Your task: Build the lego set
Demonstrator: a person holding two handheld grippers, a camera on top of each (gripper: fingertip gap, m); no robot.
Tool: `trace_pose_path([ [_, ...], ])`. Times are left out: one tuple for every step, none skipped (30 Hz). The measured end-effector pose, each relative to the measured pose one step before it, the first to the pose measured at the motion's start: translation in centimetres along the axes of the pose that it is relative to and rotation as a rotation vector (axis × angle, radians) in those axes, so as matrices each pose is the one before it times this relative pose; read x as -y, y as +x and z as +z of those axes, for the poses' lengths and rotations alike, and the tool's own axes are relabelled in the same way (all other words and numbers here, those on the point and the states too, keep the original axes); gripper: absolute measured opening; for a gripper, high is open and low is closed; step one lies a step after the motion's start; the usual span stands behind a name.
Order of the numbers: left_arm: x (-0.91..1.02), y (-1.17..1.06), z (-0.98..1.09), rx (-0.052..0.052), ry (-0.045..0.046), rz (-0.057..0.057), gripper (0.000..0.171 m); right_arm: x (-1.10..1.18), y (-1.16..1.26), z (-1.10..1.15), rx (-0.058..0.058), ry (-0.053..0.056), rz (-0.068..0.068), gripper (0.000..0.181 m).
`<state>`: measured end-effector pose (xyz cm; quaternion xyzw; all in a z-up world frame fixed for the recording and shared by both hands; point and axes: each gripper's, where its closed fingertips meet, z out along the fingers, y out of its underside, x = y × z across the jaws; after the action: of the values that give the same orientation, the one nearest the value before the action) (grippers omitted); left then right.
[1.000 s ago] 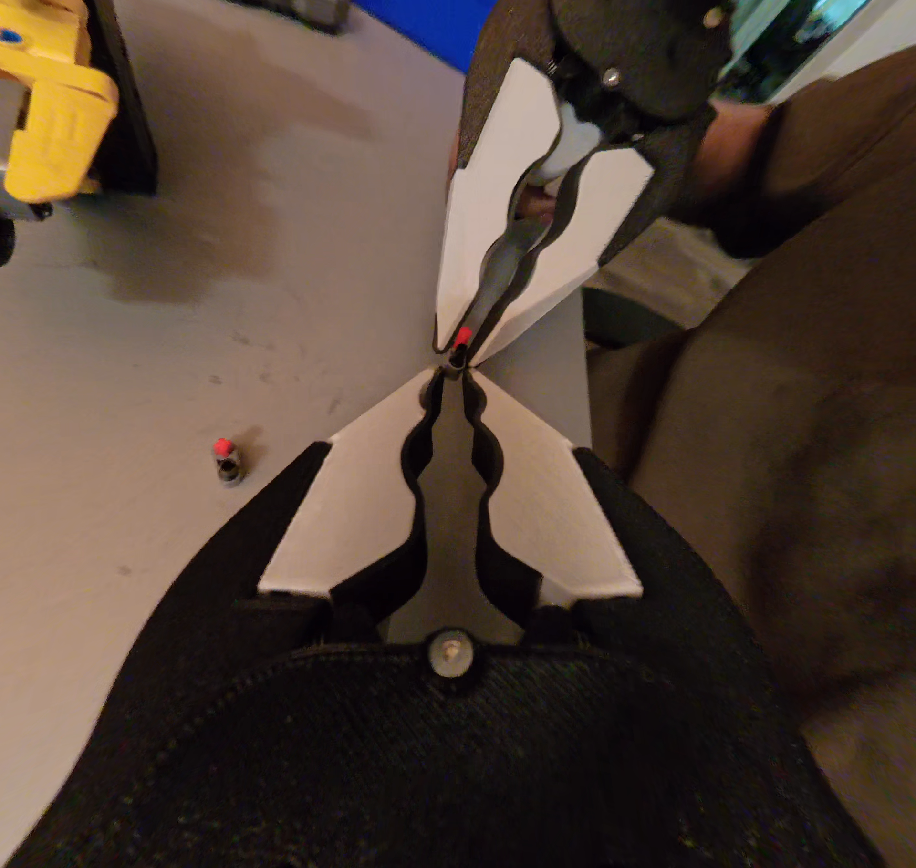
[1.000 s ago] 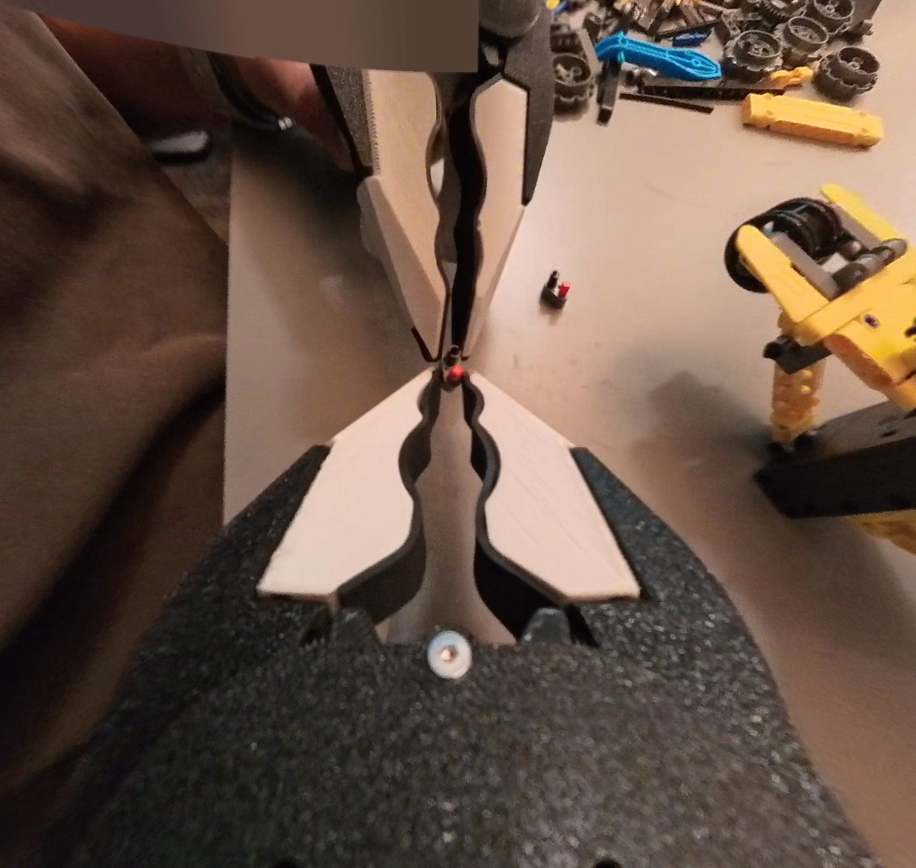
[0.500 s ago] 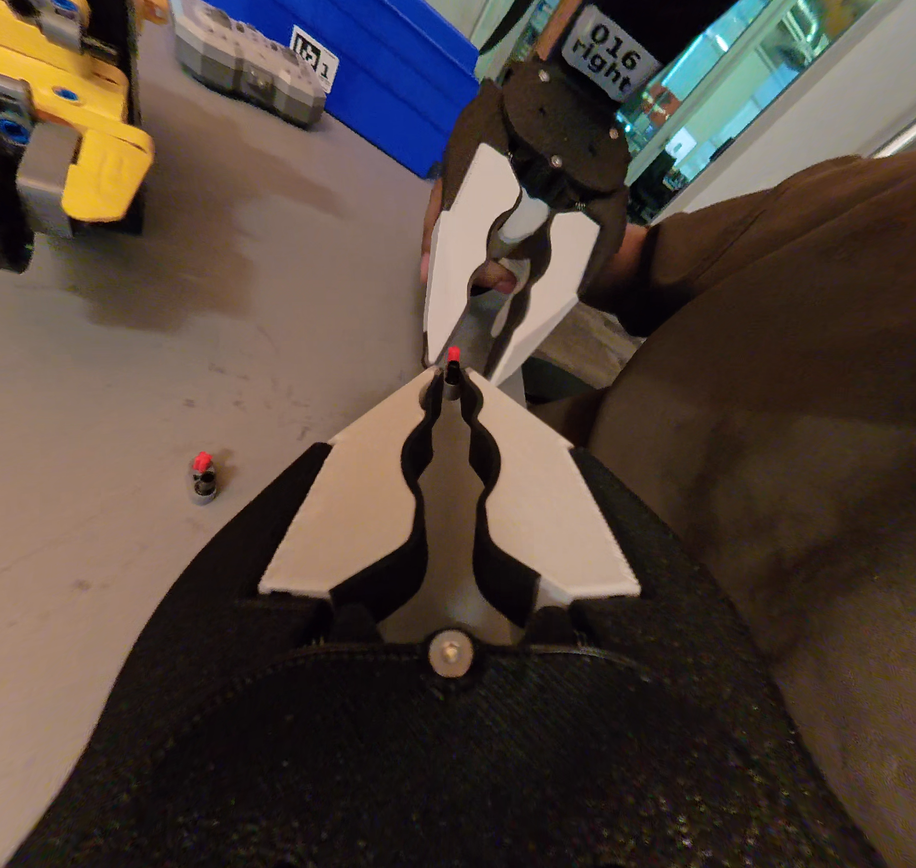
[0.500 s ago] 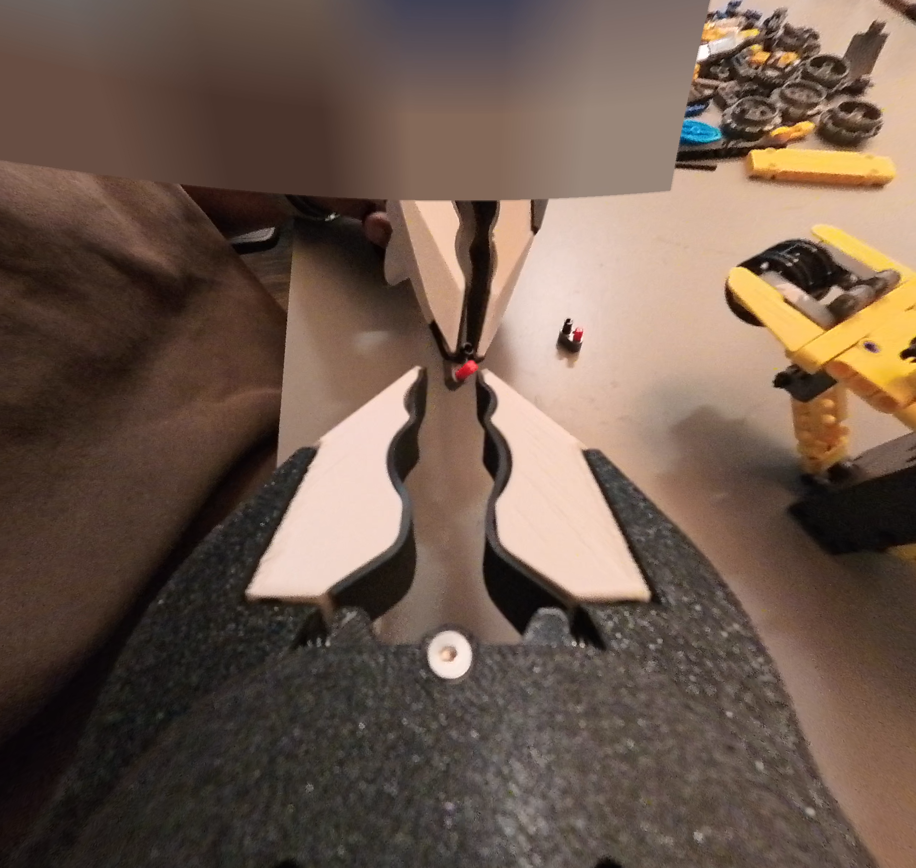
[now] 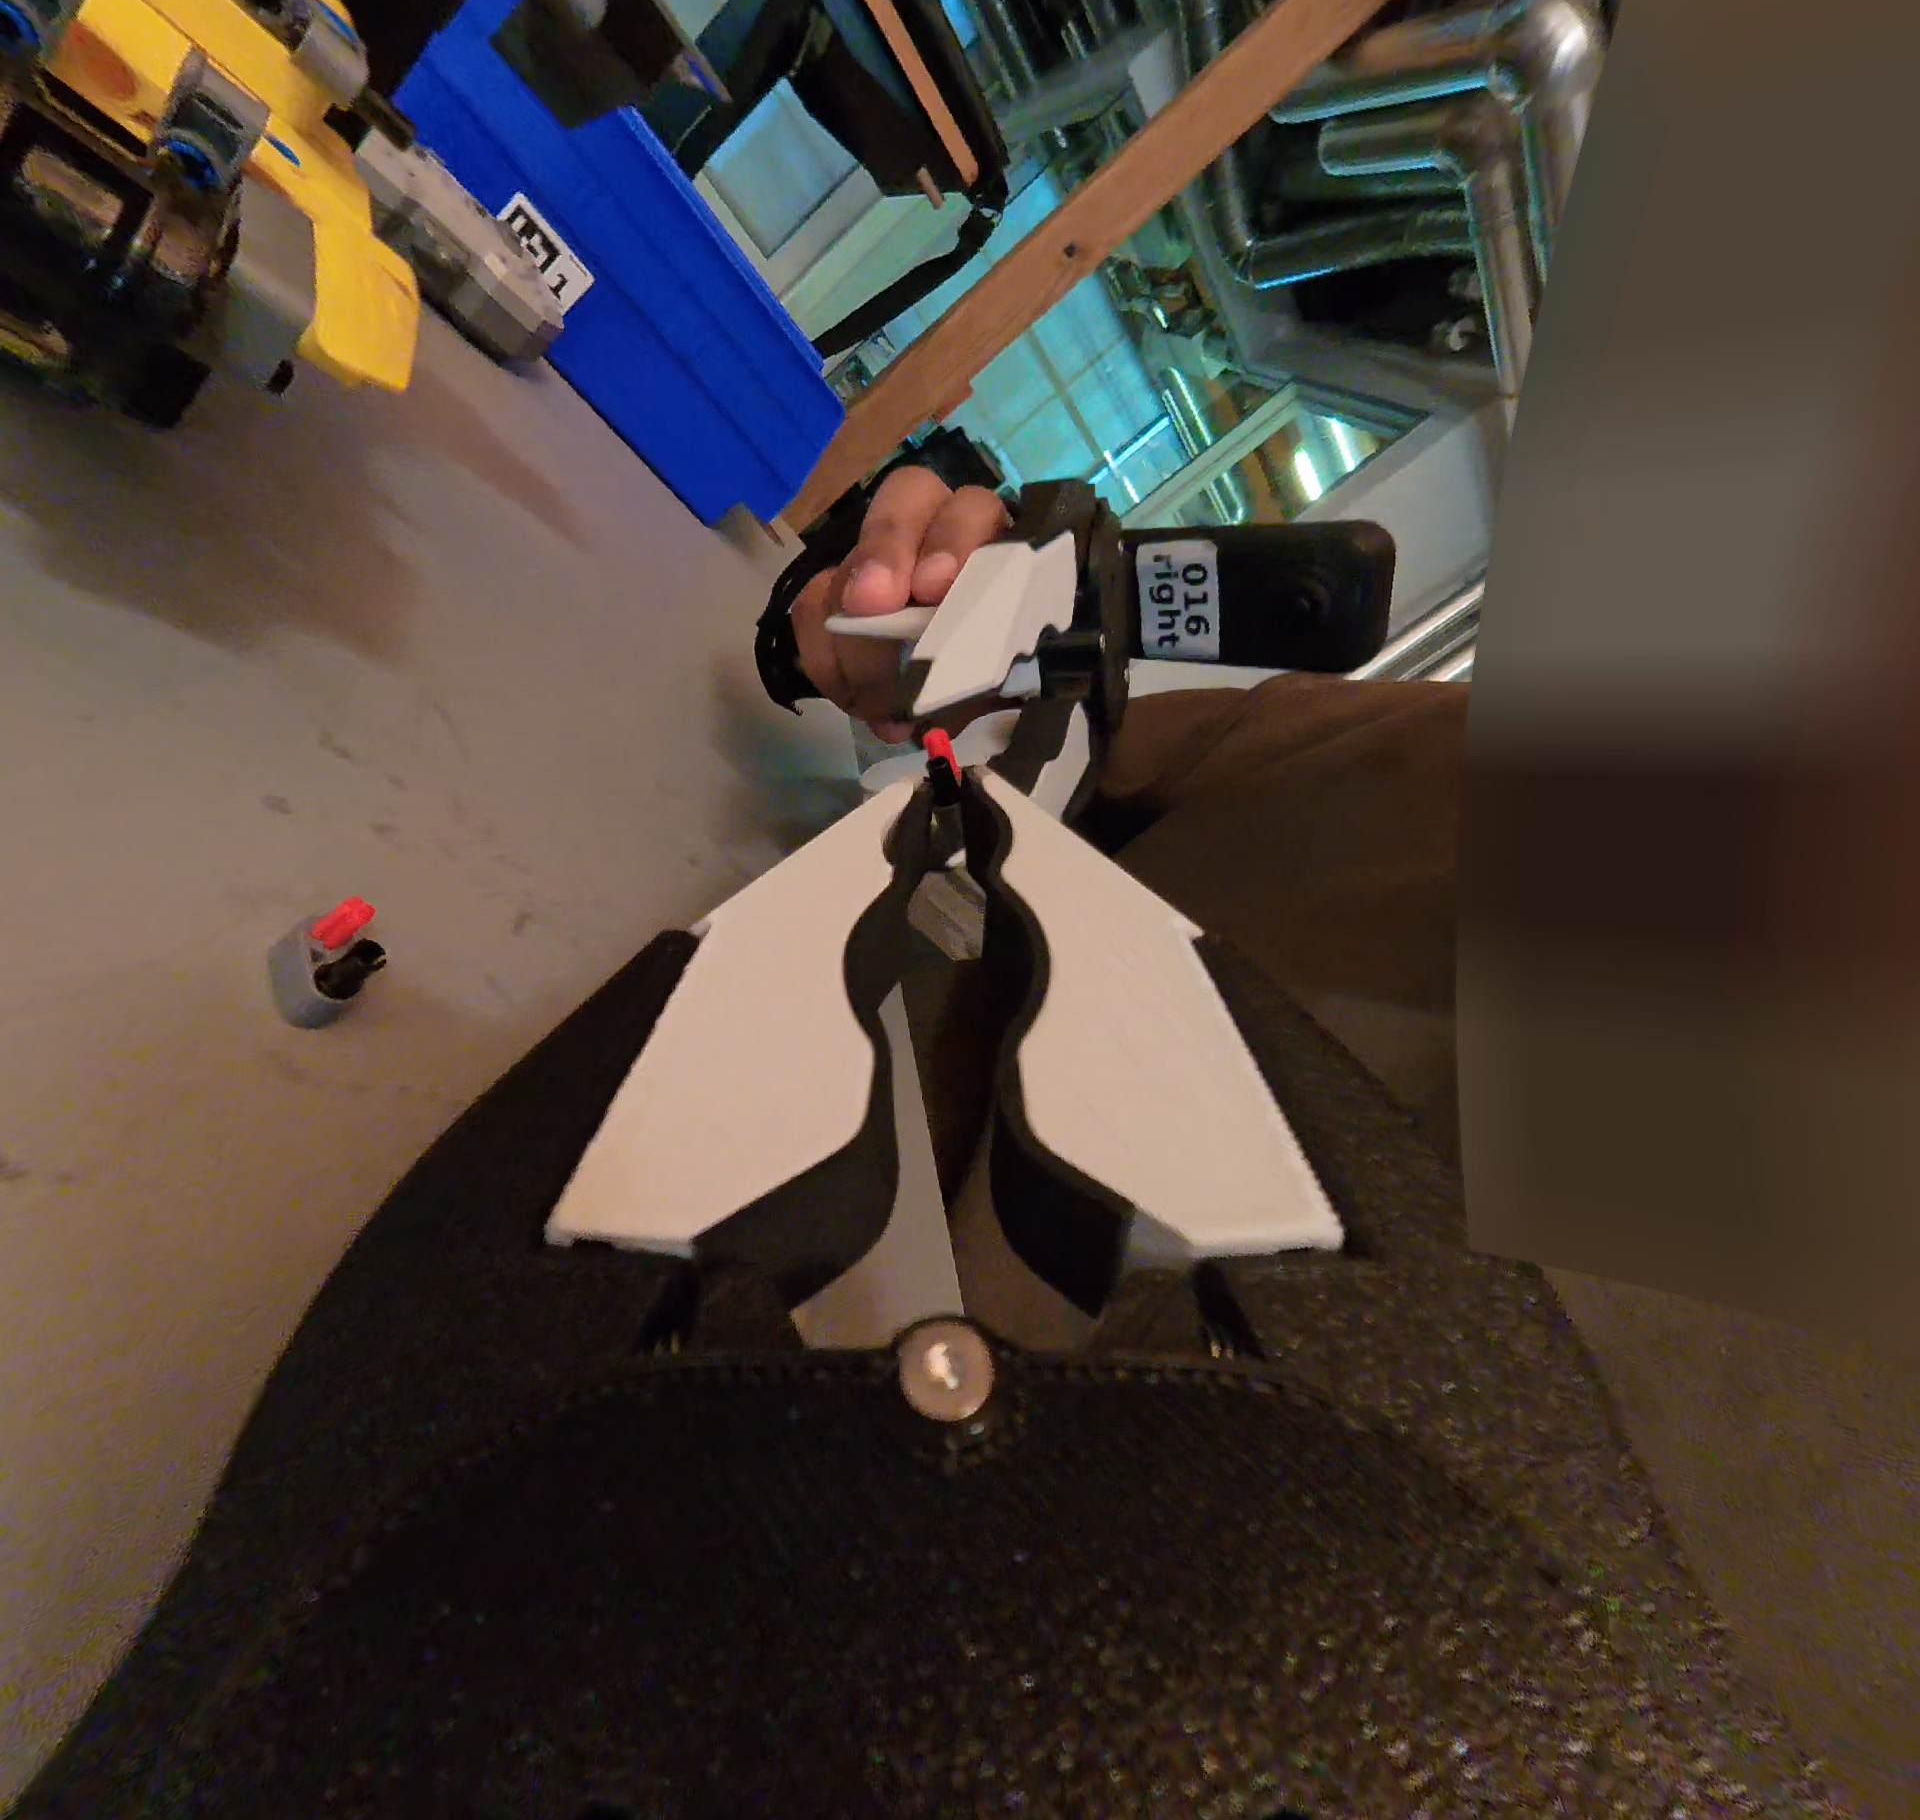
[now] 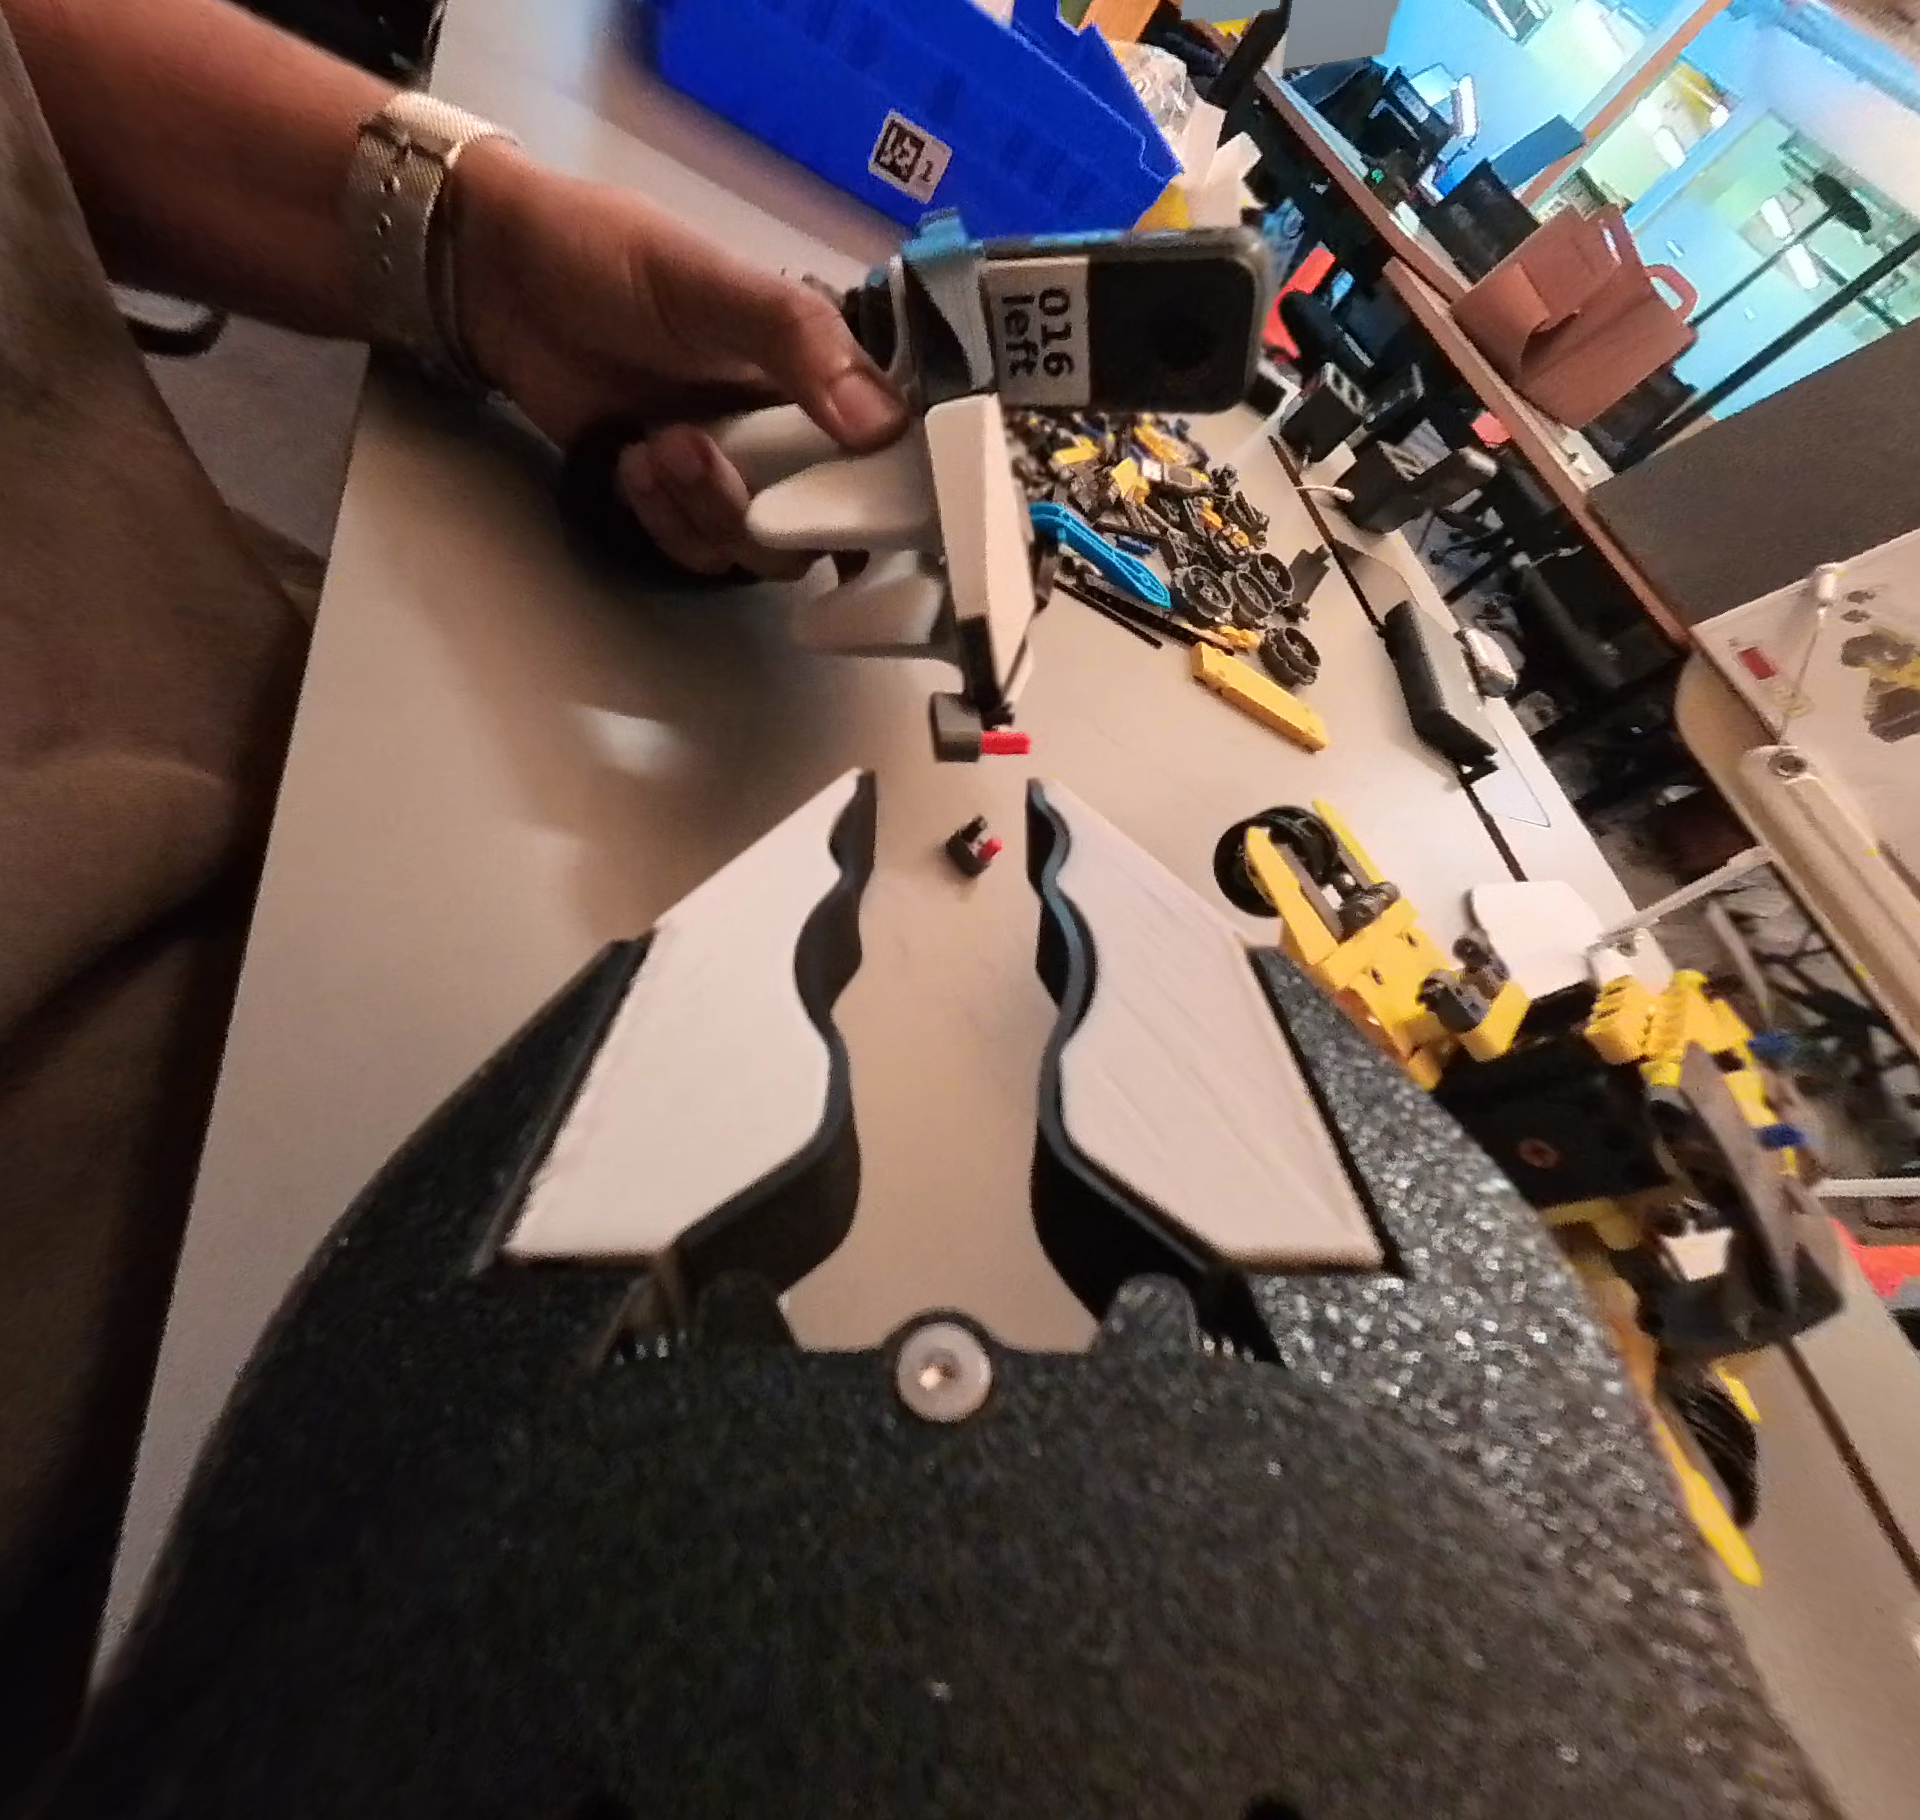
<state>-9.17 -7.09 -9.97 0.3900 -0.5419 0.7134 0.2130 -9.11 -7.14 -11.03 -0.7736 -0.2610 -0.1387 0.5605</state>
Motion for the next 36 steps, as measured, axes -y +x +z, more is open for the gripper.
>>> trace_pose_path([
  [-0.018,-0.021,0.007,-0.0032,-0.00065,-0.0079,0.0,0.152,0.248,0.005,-0.0009,0.0092,0.018,0.029],
  [-0.039,0.037,0.006,-0.0074,-0.00198,-0.0076,0.0,0.162,0.178,-0.016,0.0024,0.0112,0.015,0.029],
  [-0.055,0.004,0.019,-0.0048,-0.00274,-0.0078,0.0,0.139,0.118,-0.021,0.005,0.0102,0.0137,0.028],
  [-0.024,0.016,0.019,-0.0052,-0.00167,-0.0066,0.0,0.075,0.045,0.005,0.0073,0.007,0.0114,0.027],
  [-0.043,0.072,0.028,-0.007,-0.00221,-0.0048,0.0,0.028,-0.043,0.022,0.0099,0.0047,0.008,0.027],
  [-0.036,0.022,0.019,-0.0042,-0.00255,-0.0044,0.0,-0.011,-0.032,0.05,0.0074,0.0035,0.0054,0.025],
  [-0.031,-0.054,0.021,0.0015,-0.00204,-0.0029,0.0,-0.014,-0.031,0.049,0.0051,0.0043,0.0035,0.024],
  [0.007,-0.004,0.014,0.0,0.00016,0.0,0.0,0.01,-0.03,0.05,0.0035,0.0054,0.0038,0.024],
  [0.012,0.012,-0.025,-0.0011,0.00113,-0.0002,0.0,0.002,-0.056,0.046,0.0052,0.0052,0.0054,0.023],
  [0.043,0.013,-0.031,-0.0019,0.00221,-0.0019,0.0,0.035,-0.078,0.045,0.0058,0.0056,0.0061,0.021],
  [0.016,0.013,-0.02,-0.0029,0.00105,-0.0026,0.0,0.037,-0.07,0.029,0.0053,0.006,0.0052,0.019],
  [-0.013,0.015,0.006,-0.0019,-0.001,-0.0021,0.0,0.021,-0.072,0.028,0.0057,0.0044,0.0039,0.018],
  [-0.044,-0.019,0.032,0.0002,-0.00322,-0.0009,0.0,-0.003,-0.045,0.017,0.0044,0.0019,0.0037,0.018],
  [-0.034,-0.009,0.015,0.0005,-0.0023,-0.0003,0.0,-0.011,-0.03,0.007,0.0046,0.0014,0.0042,0.018],
  [-0.018,0.009,0.013,-0.0014,-0.00154,-0.001,0.0,0.003,-0.024,-0.01,0.0045,0.0027,0.0059,0.018],
  [-0.011,0.01,0.007,-0.0024,-0.00099,-0.0025,0.0,0.022,-0.019,-0.007,0.0049,0.0035,0.0094,0.018],
  [-0.021,-0.01,0.014,-0.0013,-0.00161,-0.0038,0.0,-0.022,-0.031,-0.006,0.0062,0.003,0.0143,0.018],
  [-0.026,-0.032,0.013,-0.0002,-0.00159,-0.004,0.0,-0.024,-0.022,-0.007,0.0076,0.0029,0.0198,0.017],
  [-0.015,-0.031,0.018,0.0005,-0.00066,-0.0034,0.0,-0.042,0.002,-0.02,0.0092,0.0034,0.0269,0.017],
  [0.014,-0.064,0.02,0.0023,0.00061,-0.0033,0.0,-0.049,0.035,-0.016,0.0105,0.0019,0.0351,0.017],
  [0.057,-0.107,0.011,0.0059,0.00469,-0.0022,0.0,-0.072,0.082,-0.012,0.0111,0.0001,0.0429,0.017],
  [0.106,-0.054,-0.013,0.0037,0.00679,0.0006,0.0,0.018,0.038,-0.018,0.0168,0.0042,0.0485,0.017],
  [0.139,0.007,-0.03,0.0015,0.00999,0.0034,0.003,0.132,-0.015,-0.051,0.021,0.0119,0.0504,0.017],
  [0.133,-0.019,-0.065,0.0029,0.0092,0.0029,0.011,0.206,0.049,-0.085,0.0169,0.0161,0.0497,0.017],
  [0.099,0.151,-0.06,-0.0098,0.00697,0.0023,0.02,0.191,0.101,-0.092,0.0118,0.0154,0.044,0.017],
  [0.024,0.272,-0.031,-0.0184,0.00332,-0.0005,0.021,0.161,0.097,-0.104,0.0104,0.0124,0.0339,0.017],
  [-0.015,0.199,0.017,-0.0161,0.00014,-0.0056,0.021,0.115,0.12,-0.088,0.0051,0.0095,0.0227,0.017],
  [-0.06,0.102,0.051,-0.012,-0.00209,-0.009,0.022,0.038,0.107,-0.059,0.0006,0.0048,0.0104,0.017],
  [-0.069,0.126,0.065,-0.0131,-0.00275,-0.009,0.022,-0.037,0.06,-0.025,-0.0019,-0.0001,-0.0003,0.017],
  [-0.052,0.145,0.071,-0.0141,-0.00199,-0.0087,0.021,-0.091,0.011,0.026,-0.0044,-0.0035,-0.0088,0.017],
  [-0.033,0.137,0.047,-0.0139,-0.00015,-0.0097,0.018,-0.097,-0.064,0.064,-0.0039,-0.0056,-0.0143,0.017],
  [0.003,0.02,0.03,-0.007,0.00128,-0.0108,0.013,-0.114,-0.094,0.092,-0.0044,-0.0071,-0.0164,0.017],
  [-0.009,-0.171,-0.019,0.0078,0.00033,-0.0081,0.009,-0.072,-0.07,0.103,-0.0063,-0.006,-0.0156,0.017],
  [0.021,-0.164,-0.024,0.0104,0.0013,-0.0017,0.002,0.019,-0.067,0.07,-0.0055,-0.0016,-0.0127,0.017],
  [0.004,0.06,-0.027,-0.0023,0.00128,0.0036,0.002,0.09,-0.054,0.028,-0.004,0.0036,-0.0075,0.017],
  [-0.002,0.117,-0.021,-0.0063,0.0,0.0019,0.002,0.116,-0.032,0.004,-0.0014,0.0048,-0.0035,0.017],
])
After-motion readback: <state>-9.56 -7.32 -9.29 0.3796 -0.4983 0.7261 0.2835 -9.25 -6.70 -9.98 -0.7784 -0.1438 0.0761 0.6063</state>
